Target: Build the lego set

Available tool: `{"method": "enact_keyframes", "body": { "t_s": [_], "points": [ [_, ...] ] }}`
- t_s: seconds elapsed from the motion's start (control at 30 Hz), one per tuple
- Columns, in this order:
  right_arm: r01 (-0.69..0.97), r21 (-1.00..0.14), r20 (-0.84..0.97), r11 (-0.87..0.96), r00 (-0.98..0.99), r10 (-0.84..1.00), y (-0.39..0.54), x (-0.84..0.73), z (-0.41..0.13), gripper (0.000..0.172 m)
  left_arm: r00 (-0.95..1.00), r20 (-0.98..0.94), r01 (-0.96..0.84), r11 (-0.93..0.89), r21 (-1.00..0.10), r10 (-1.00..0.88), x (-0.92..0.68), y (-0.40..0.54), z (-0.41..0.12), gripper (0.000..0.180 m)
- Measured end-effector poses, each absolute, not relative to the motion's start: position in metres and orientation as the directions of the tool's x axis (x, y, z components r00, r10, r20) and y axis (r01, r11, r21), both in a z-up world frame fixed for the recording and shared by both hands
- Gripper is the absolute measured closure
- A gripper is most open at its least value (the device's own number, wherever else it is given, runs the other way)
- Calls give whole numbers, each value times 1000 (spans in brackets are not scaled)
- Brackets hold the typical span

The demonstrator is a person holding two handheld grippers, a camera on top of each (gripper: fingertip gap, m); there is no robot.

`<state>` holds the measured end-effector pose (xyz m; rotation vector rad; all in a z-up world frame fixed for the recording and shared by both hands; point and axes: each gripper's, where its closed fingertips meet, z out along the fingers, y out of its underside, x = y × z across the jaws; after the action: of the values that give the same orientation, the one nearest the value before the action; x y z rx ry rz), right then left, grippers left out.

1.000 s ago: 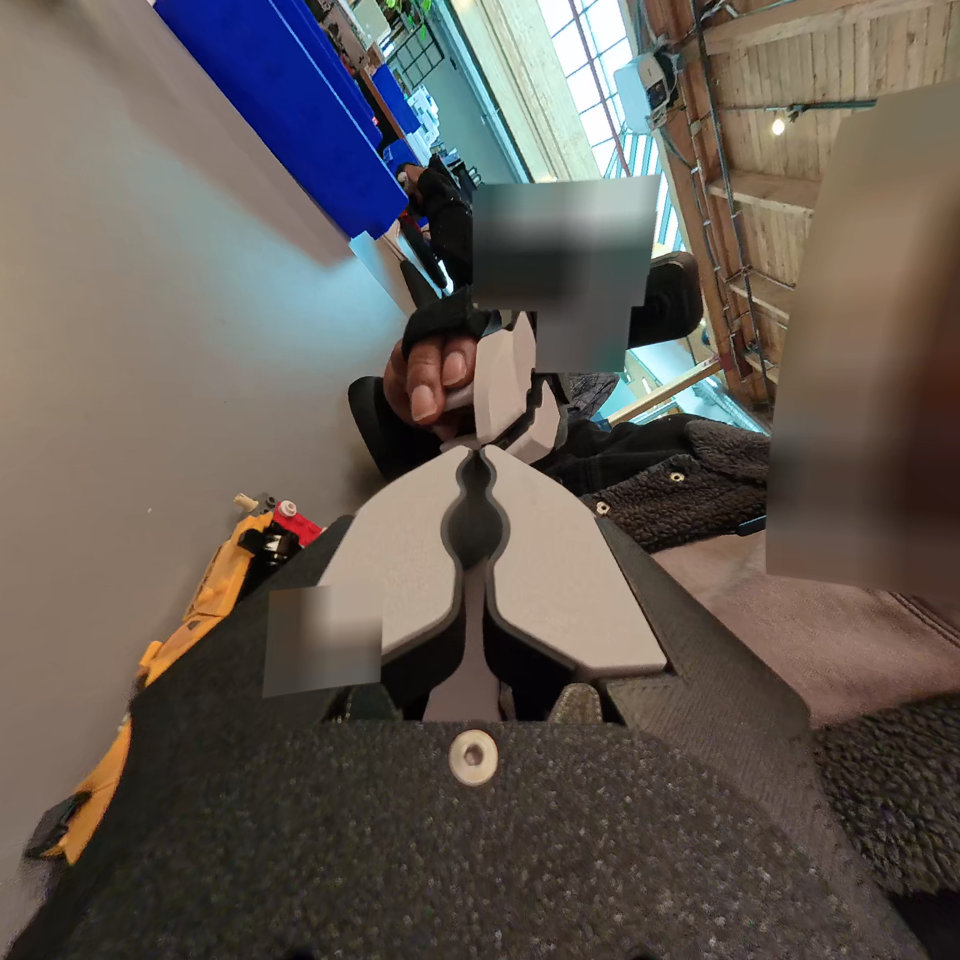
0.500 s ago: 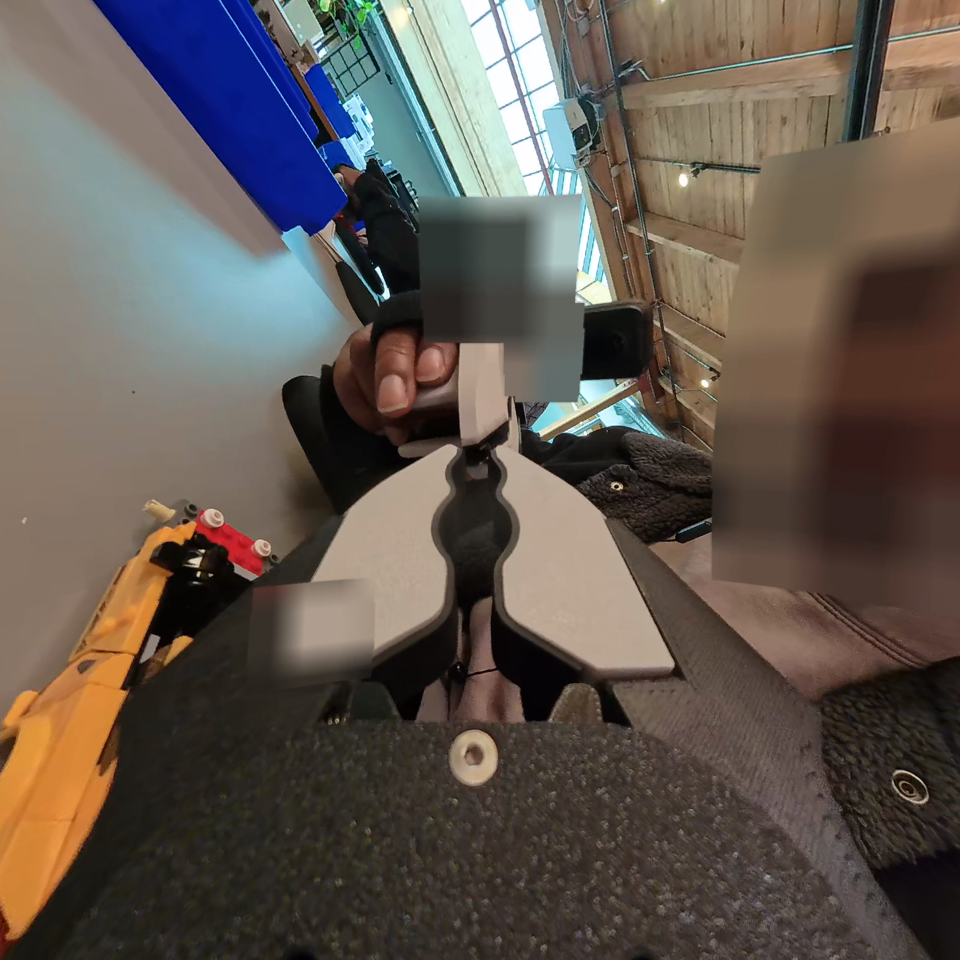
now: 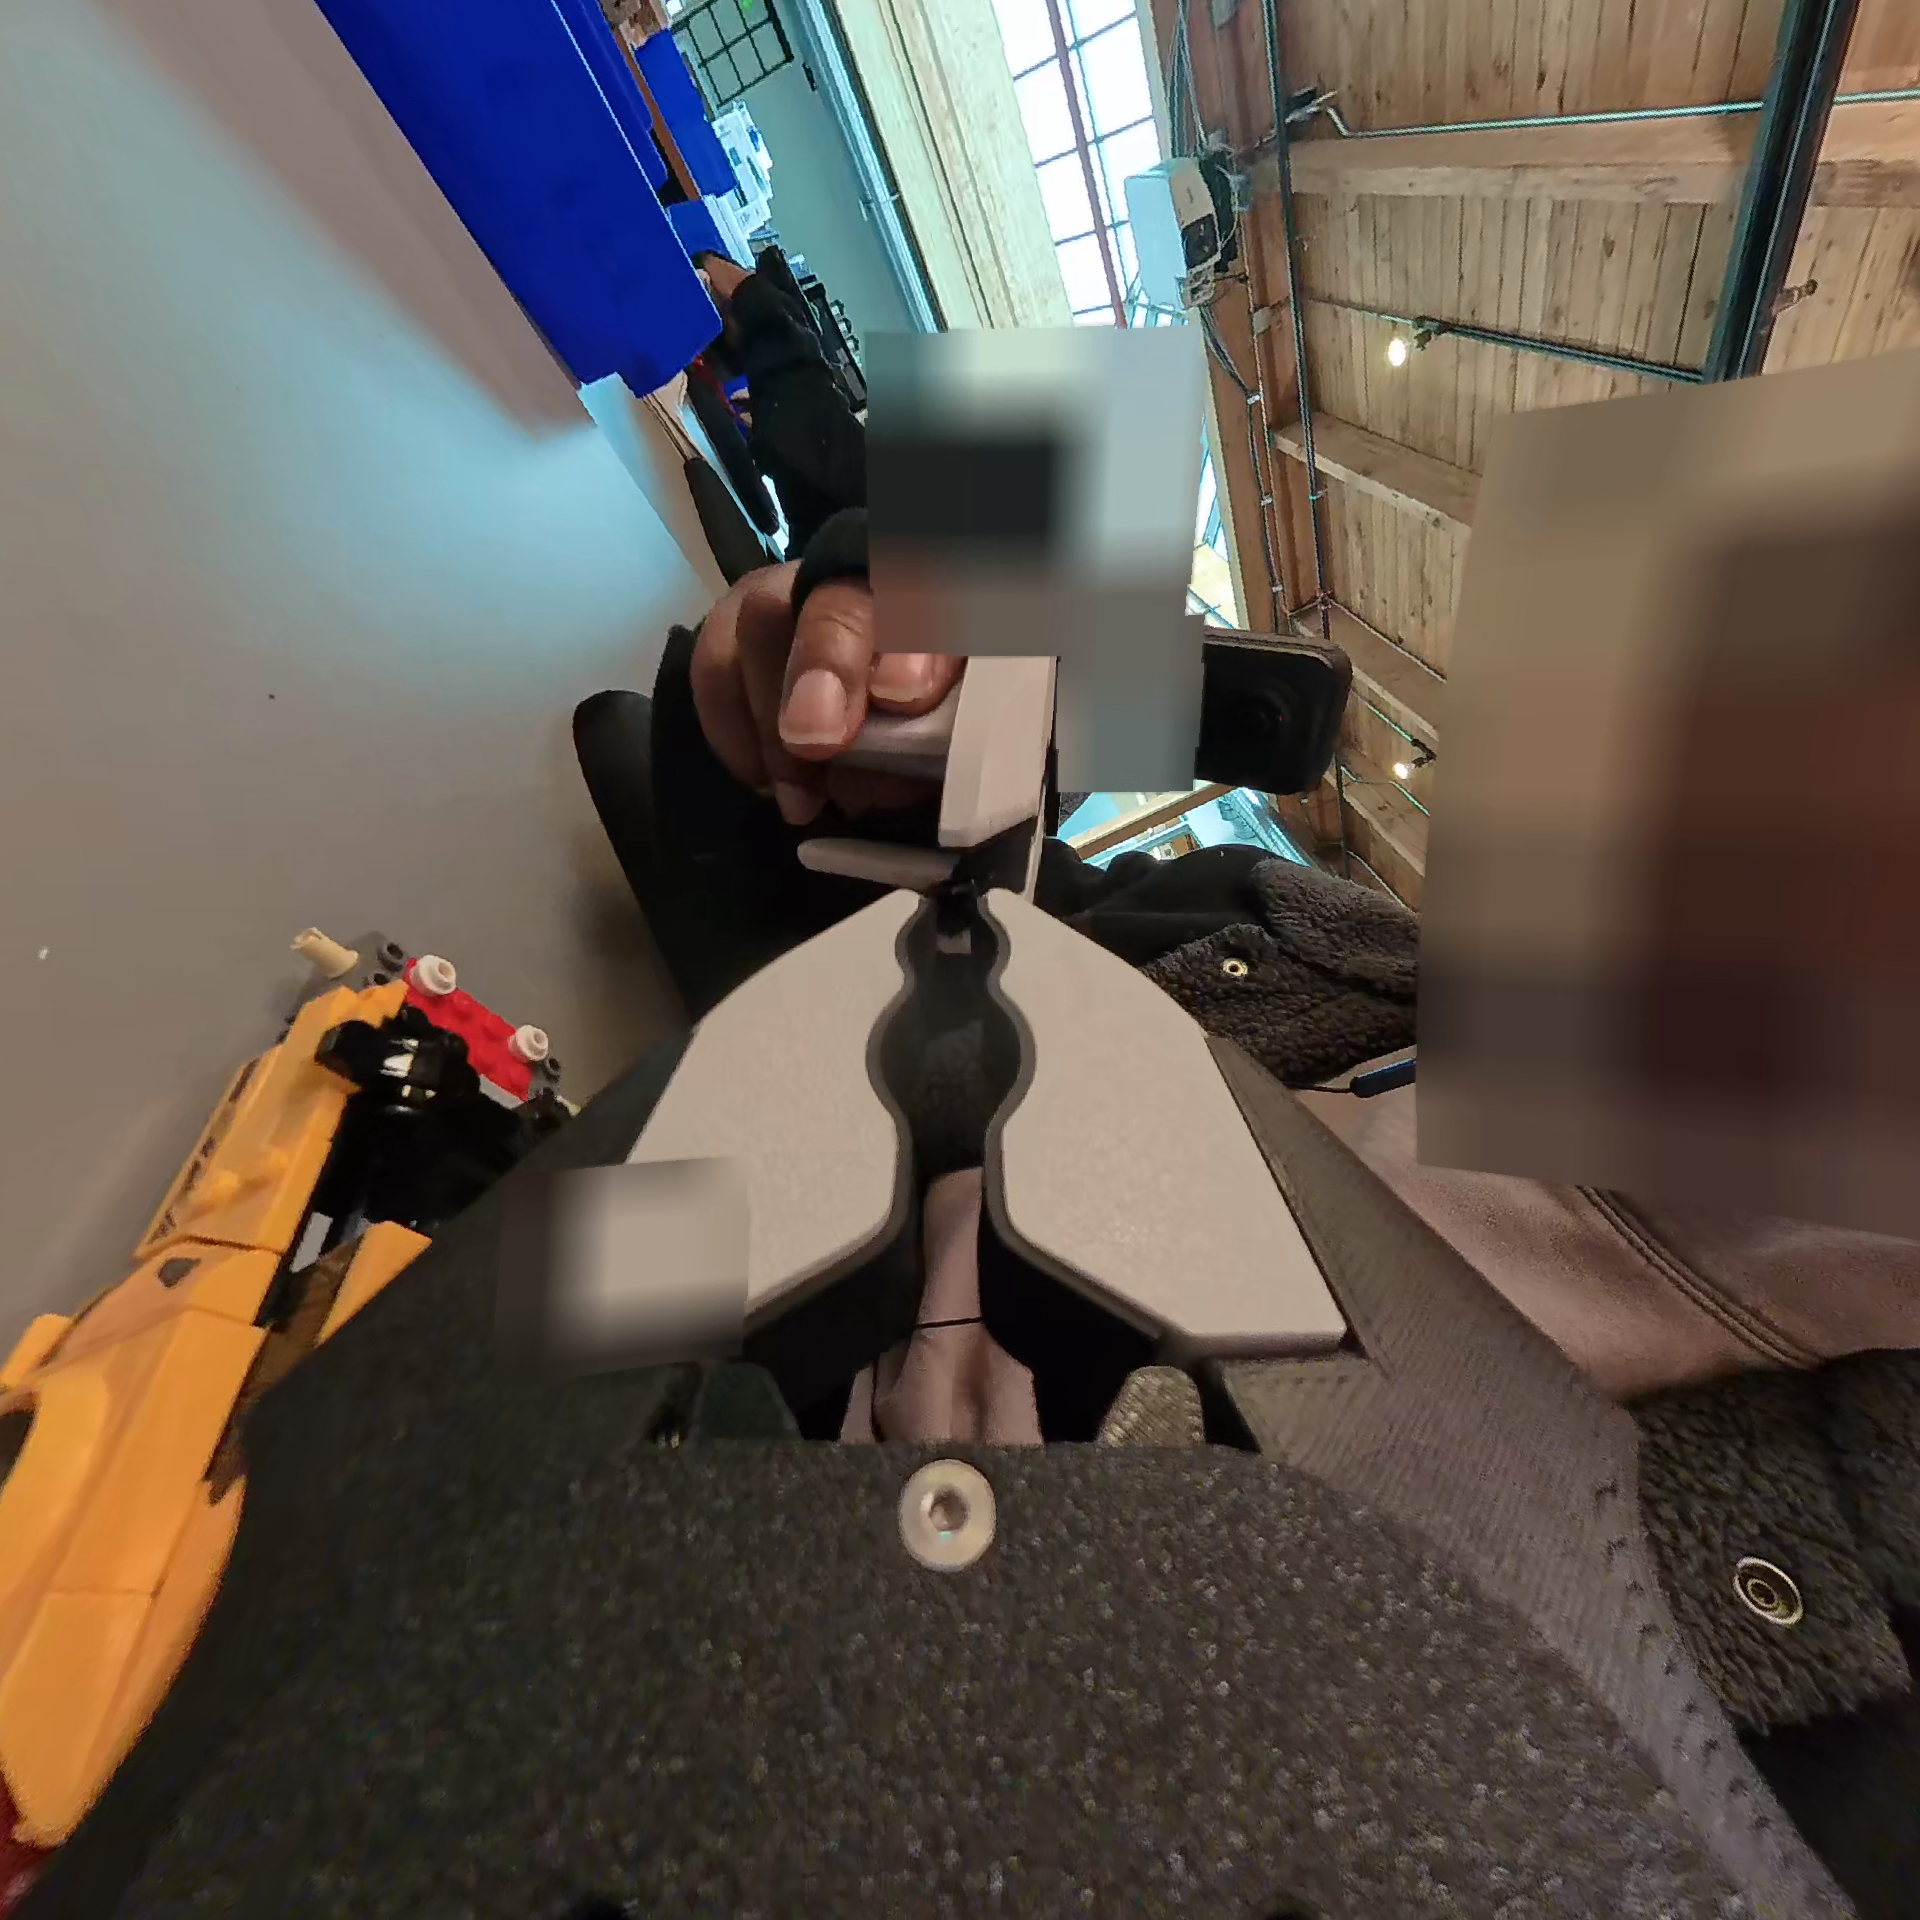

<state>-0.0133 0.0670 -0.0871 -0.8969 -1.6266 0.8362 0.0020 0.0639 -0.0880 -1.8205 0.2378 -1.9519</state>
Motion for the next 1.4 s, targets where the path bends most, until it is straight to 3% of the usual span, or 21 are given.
{"method": "enact_keyframes", "body": {
  "t_s": [0.33, 0.63, 0.8, 1.1, 1.4],
  "points": [
    [199, -865, 398, 461, -286, 871, 62, -6, -103, 159, 53, 909, 138, -898, -417, -414, 10, 60, -103, 175],
    [365, -847, 307, 386, -255, 917, 112, 26, -108, 155, 304, 716, 106, -725, -681, -628, -11, 71, -95, 178],
    [531, -775, 229, 343, -270, 935, 132, 35, -146, 157, 505, 516, 27, -585, -811, -692, -44, 84, -96, 170],
    [631, -657, 177, 413, -404, 898, 128, 3, -190, 157, 632, 380, -118, -568, -814, -676, -64, 89, -133, 159],
    [684, -619, 5, 385, -487, 873, 128, -14, -201, 165, 614, 286, -163, -473, -866, -735, -59, 86, -132, 165]
  ]
}}
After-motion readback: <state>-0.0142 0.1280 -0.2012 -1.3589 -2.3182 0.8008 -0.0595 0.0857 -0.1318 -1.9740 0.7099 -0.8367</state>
